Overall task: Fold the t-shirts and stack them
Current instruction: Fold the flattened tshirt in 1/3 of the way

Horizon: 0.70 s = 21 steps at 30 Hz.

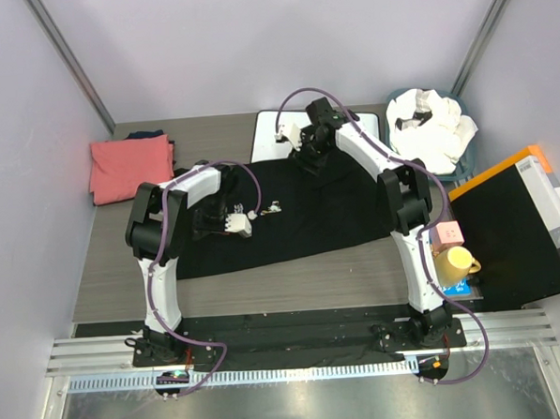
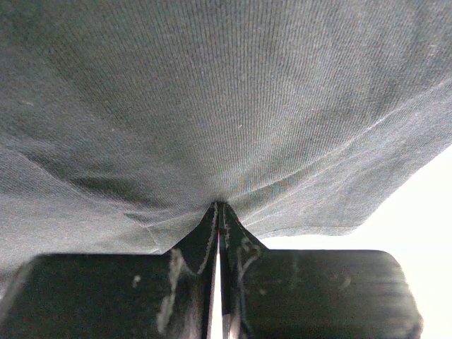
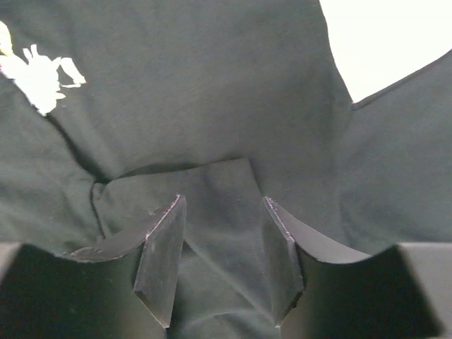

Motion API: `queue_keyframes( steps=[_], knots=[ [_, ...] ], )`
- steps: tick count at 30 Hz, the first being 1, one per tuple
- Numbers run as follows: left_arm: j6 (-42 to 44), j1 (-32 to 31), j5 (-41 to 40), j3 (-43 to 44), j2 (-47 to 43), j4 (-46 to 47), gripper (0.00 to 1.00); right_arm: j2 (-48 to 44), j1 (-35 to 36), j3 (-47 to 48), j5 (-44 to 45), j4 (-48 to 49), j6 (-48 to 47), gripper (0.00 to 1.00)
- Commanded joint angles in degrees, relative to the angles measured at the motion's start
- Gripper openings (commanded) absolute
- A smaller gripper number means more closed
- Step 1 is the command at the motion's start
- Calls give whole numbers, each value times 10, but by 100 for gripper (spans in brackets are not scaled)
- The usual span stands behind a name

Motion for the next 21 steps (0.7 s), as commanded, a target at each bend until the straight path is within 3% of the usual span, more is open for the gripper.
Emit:
queue_keyframes(
  steps=[1,14,17,21],
  knots=[
    [14,-3,35,4,17,30,0,4,1,19,-28,-18,-1,53],
    [14,-3,39,4,16,27,0,61,1,32,6,20,3,53],
    [13,-3,41,4,17,27,0,67,1,43,5,24,10,42],
    [14,0,41,3,18,28,0,60,1,51,0,23,9,8]
  ],
)
